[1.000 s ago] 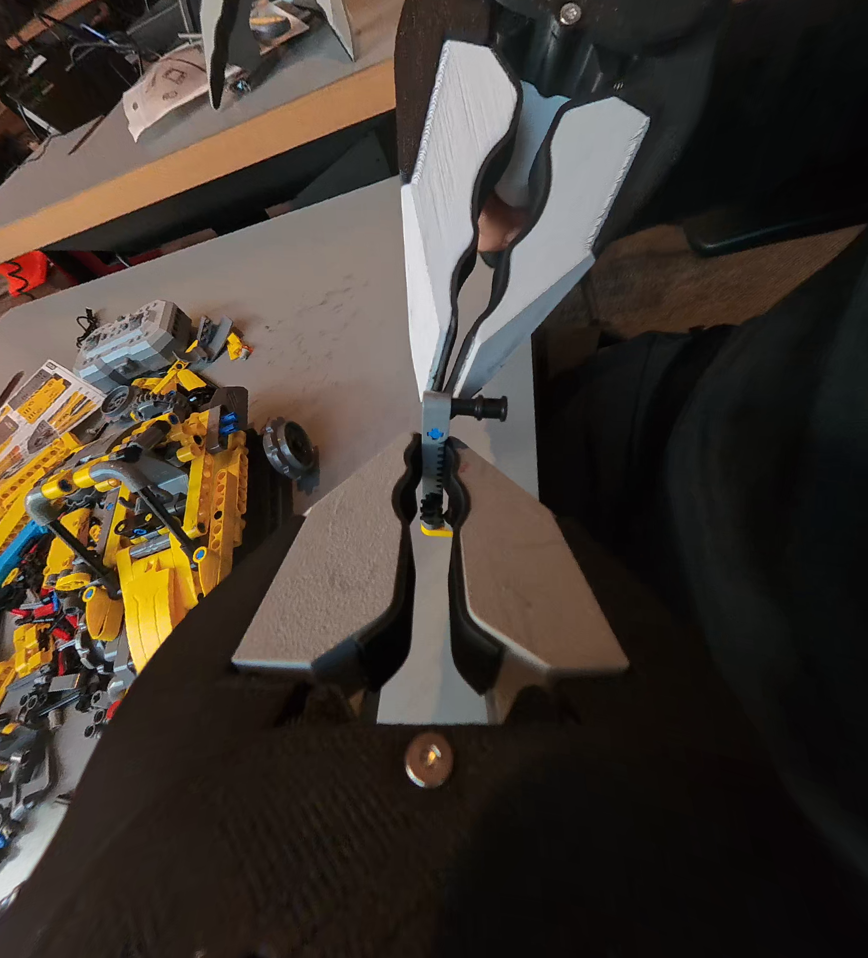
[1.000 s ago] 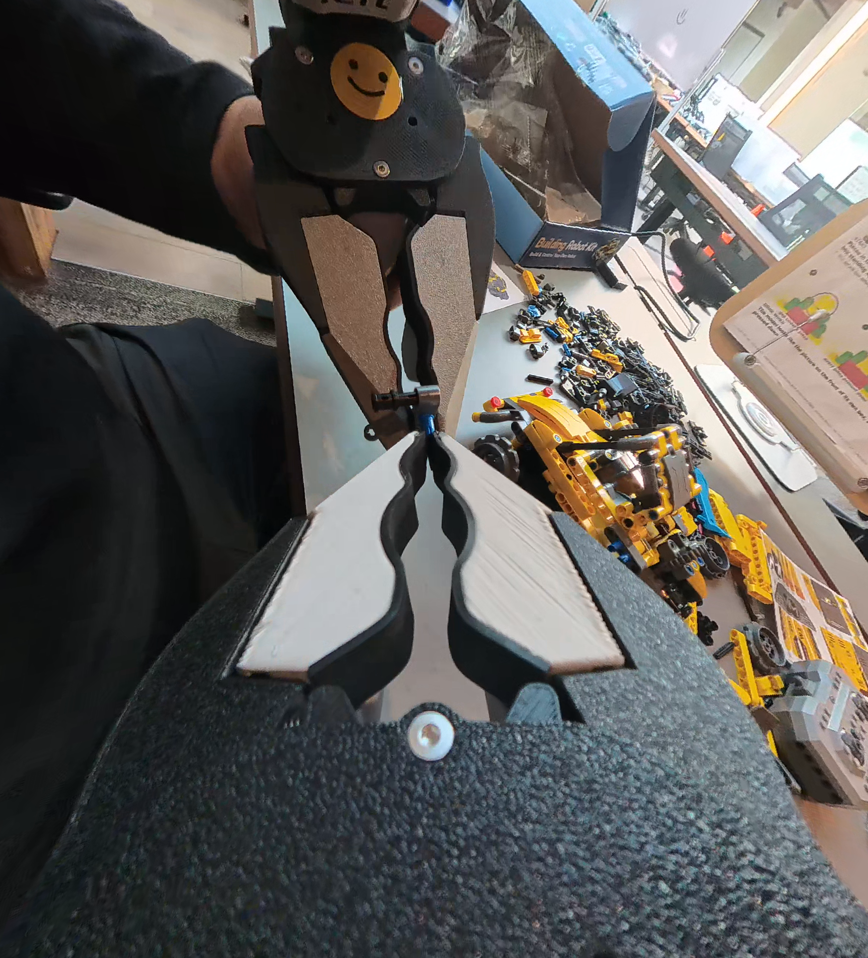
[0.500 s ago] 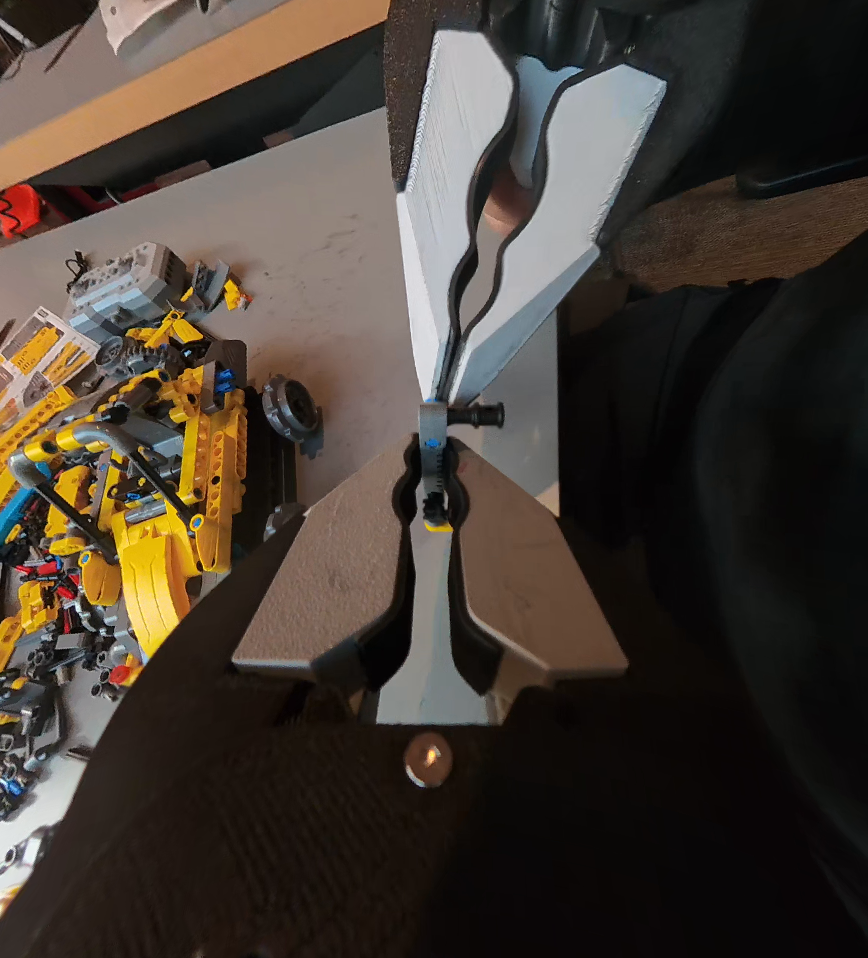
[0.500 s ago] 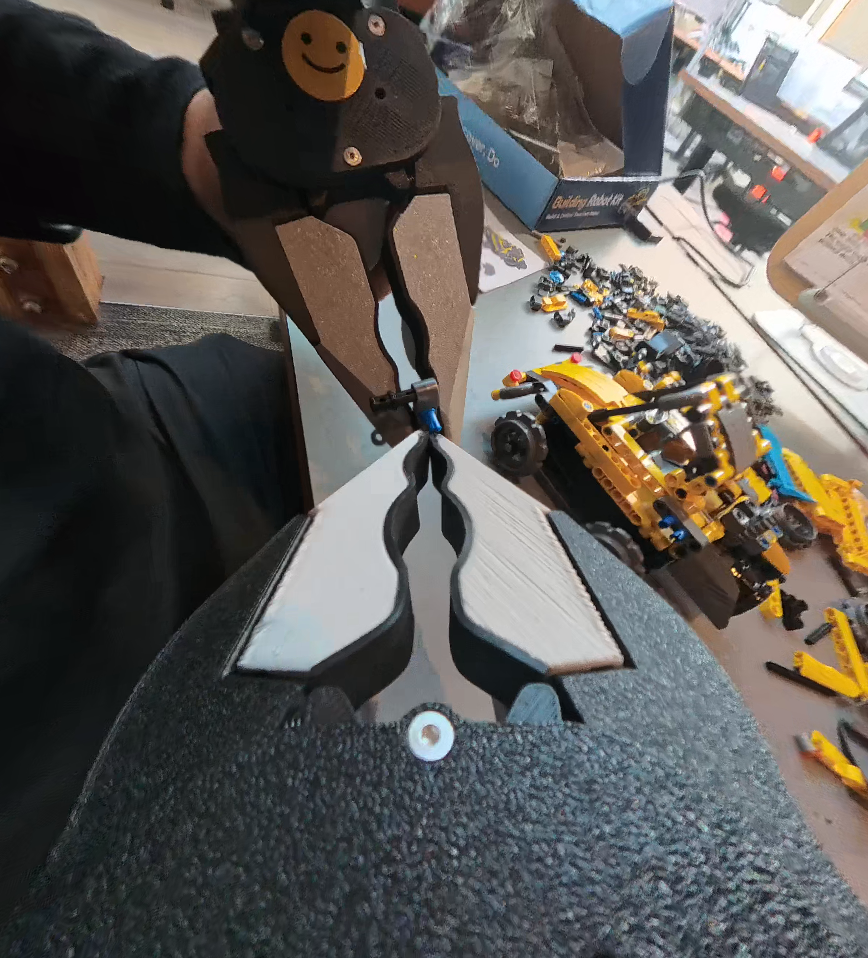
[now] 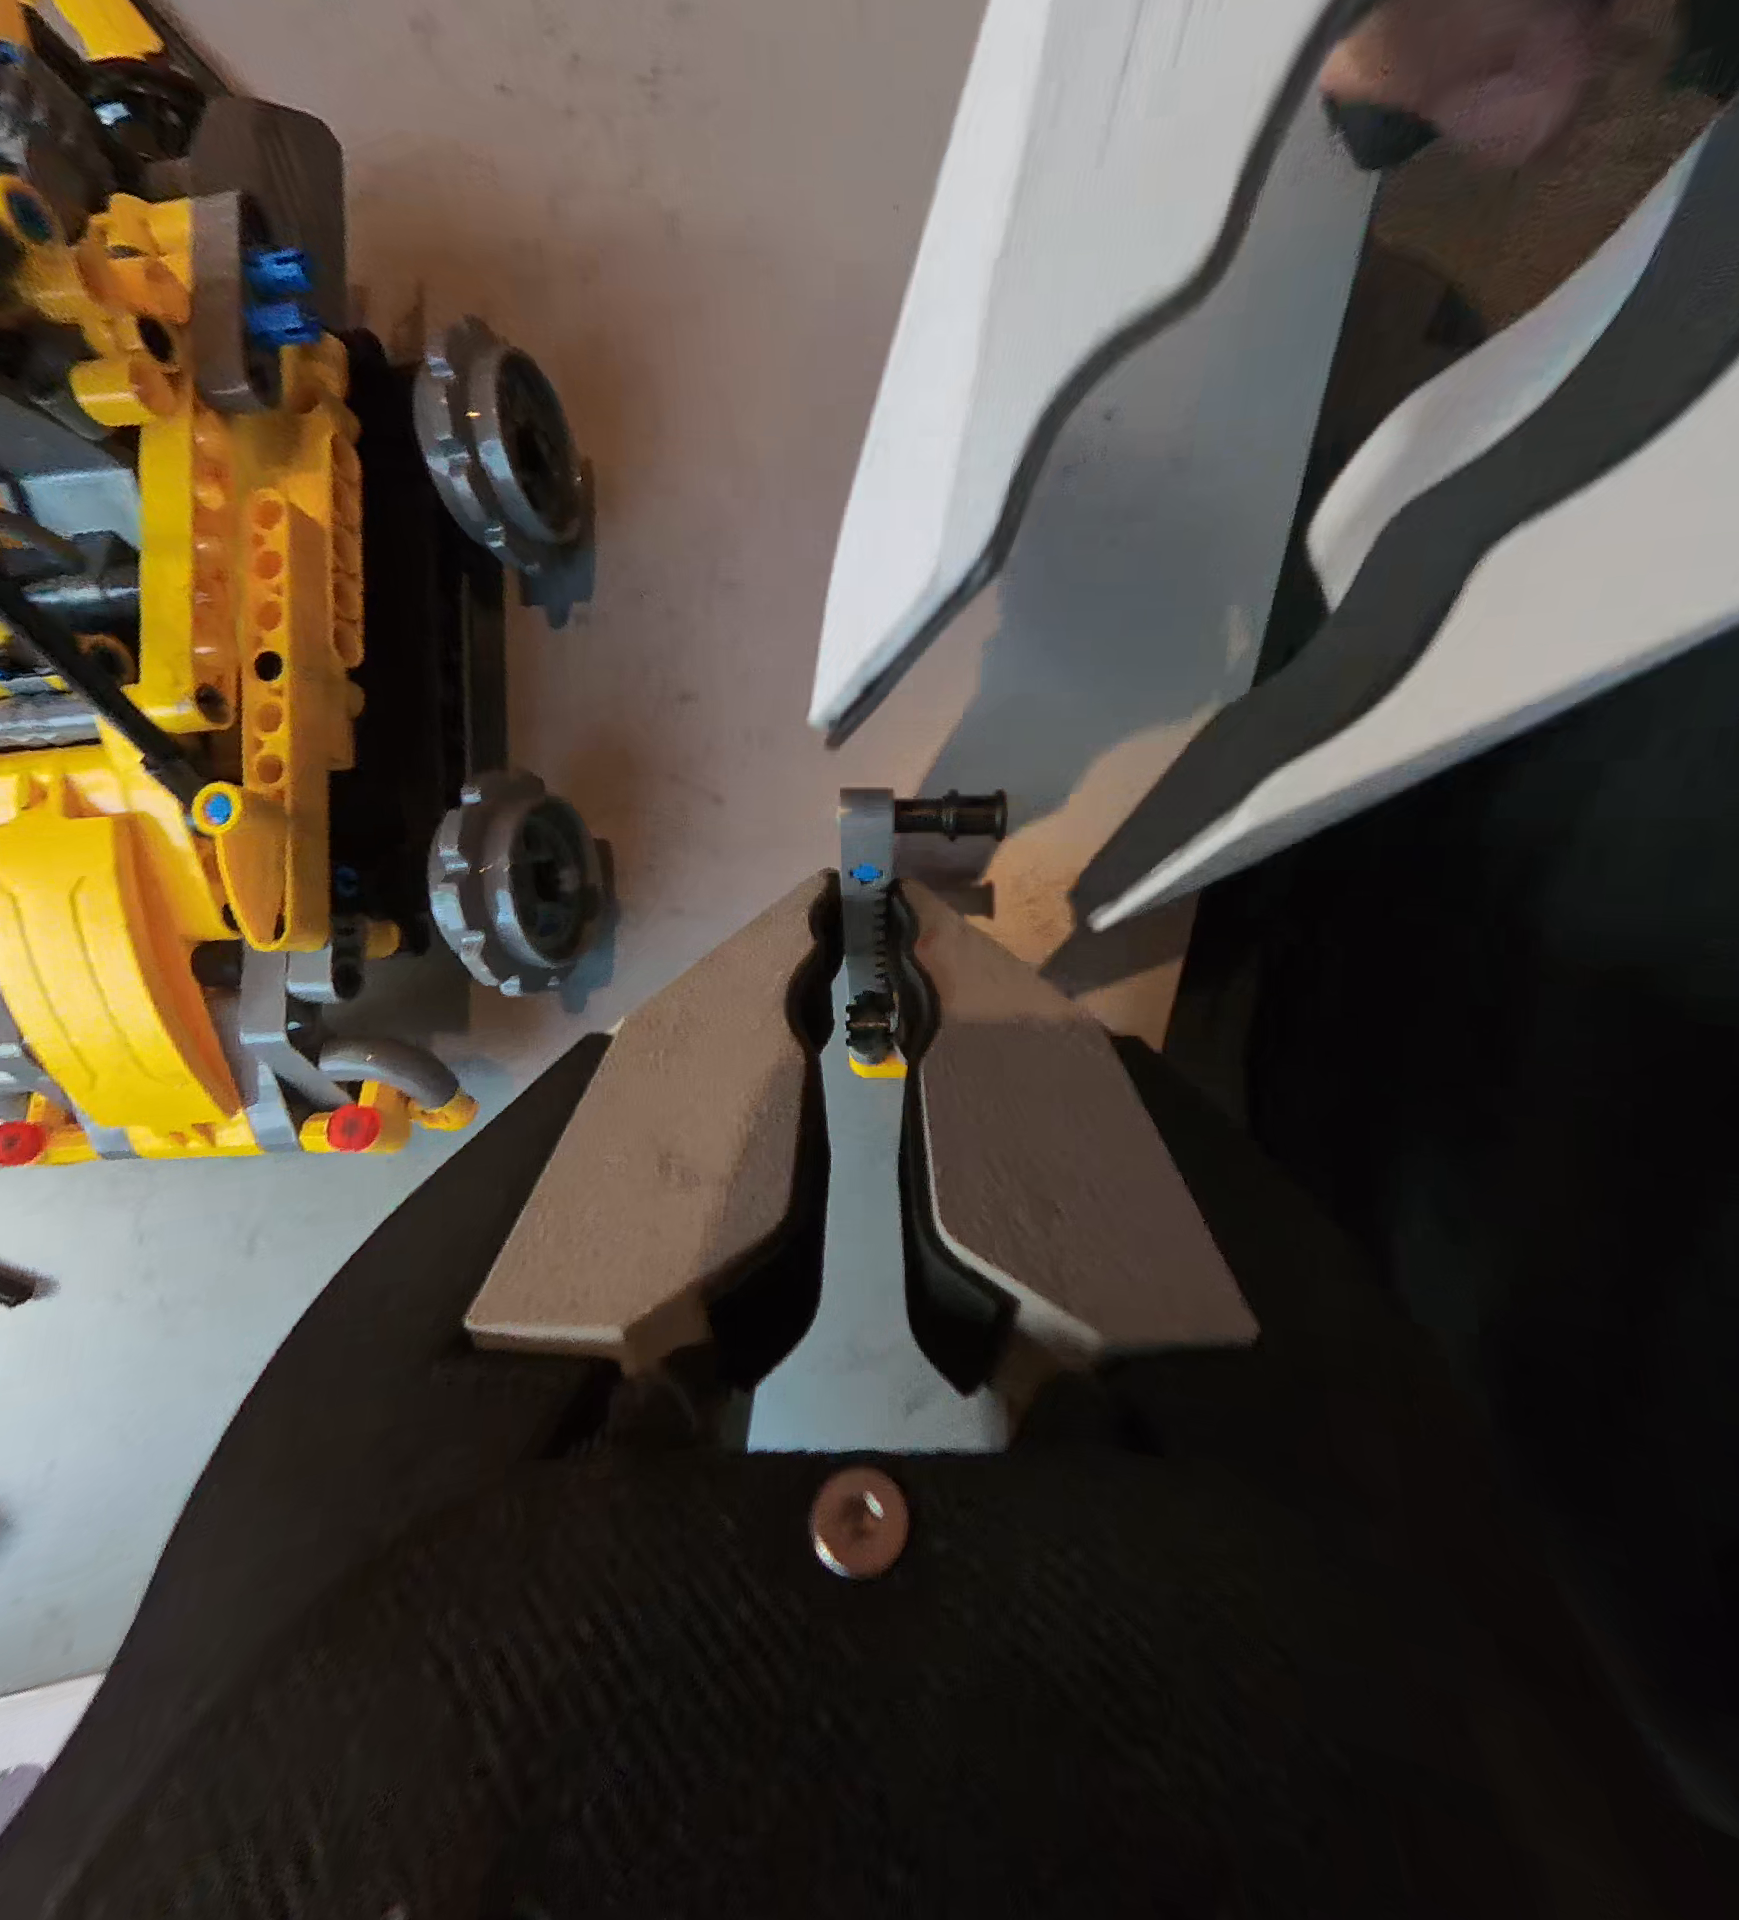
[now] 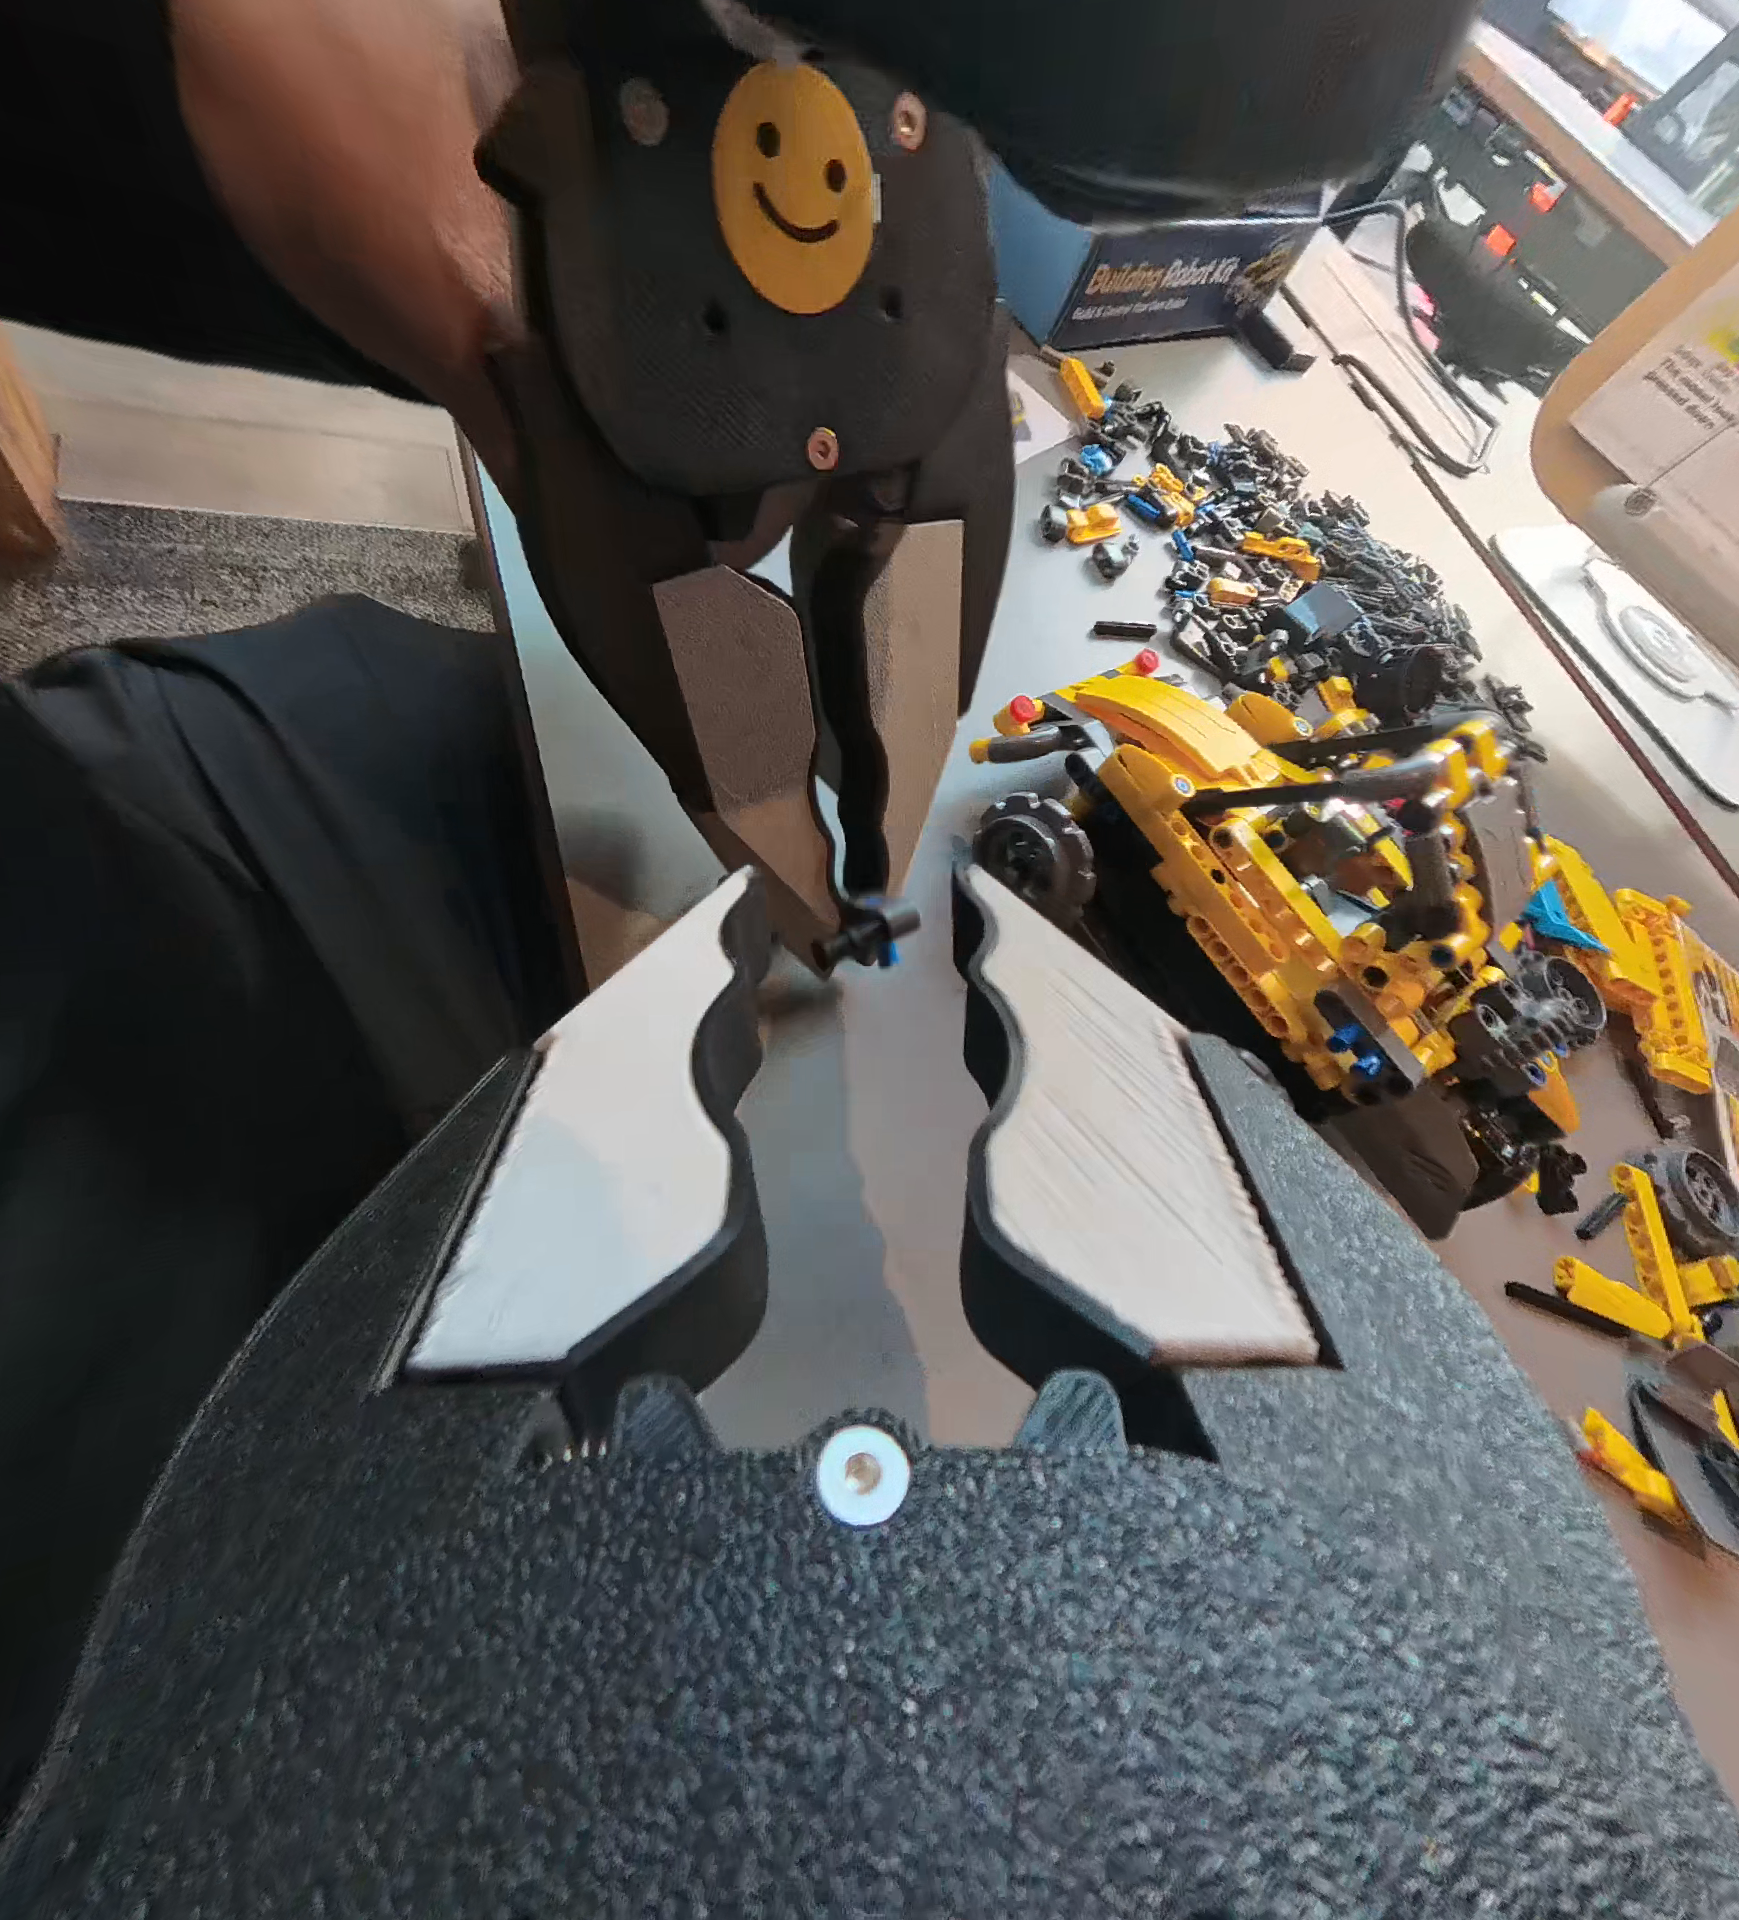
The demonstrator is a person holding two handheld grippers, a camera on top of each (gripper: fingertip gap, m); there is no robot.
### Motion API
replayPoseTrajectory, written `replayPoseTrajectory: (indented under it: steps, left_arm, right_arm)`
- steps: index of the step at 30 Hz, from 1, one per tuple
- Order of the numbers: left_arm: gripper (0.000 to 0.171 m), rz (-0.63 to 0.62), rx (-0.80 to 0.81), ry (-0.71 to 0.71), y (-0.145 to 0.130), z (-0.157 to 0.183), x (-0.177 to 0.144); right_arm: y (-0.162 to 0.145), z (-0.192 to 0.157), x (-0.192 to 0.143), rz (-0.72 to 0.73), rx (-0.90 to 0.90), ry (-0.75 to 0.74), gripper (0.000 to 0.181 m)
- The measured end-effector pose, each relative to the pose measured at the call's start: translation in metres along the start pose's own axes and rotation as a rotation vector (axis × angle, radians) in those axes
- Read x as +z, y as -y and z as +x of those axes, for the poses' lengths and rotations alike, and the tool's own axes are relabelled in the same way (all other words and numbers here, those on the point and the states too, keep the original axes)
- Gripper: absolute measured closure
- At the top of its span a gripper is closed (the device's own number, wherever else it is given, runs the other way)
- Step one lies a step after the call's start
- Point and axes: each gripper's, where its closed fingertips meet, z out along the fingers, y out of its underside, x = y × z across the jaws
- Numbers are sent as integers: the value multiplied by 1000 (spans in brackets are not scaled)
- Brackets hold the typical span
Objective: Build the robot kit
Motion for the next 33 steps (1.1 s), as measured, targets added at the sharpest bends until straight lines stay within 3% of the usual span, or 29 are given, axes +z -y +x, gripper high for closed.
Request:
replayPoseTrajectory:
  steps: [7, 11, 17, 21, 28, 33]
  left_arm:
    - [167, -15, 15, 1, 5, -4, 8]
    - [166, -14, 17, -3, 8, -6, 10]
    - [167, -26, 51, 7, 13, -6, 14]
    - [167, 20, 77, 33, 18, -6, 13]
    - [166, 53, 93, 46, 12, -5, 9]
    - [155, 90, 73, 56, 11, -8, 2]
  right_arm:
    - [-42, 15, 12, -154, 33, -26, 171]
    - [-55, 19, 12, -203, 48, -14, 169]
    - [-49, 20, 10, -186, 7, 21, 158]
    - [-54, 16, 13, -201, -4, 72, 170]
    - [-56, 12, 15, -205, -35, 101, 171]
    - [-55, 12, 16, -199, -20, 107, 171]
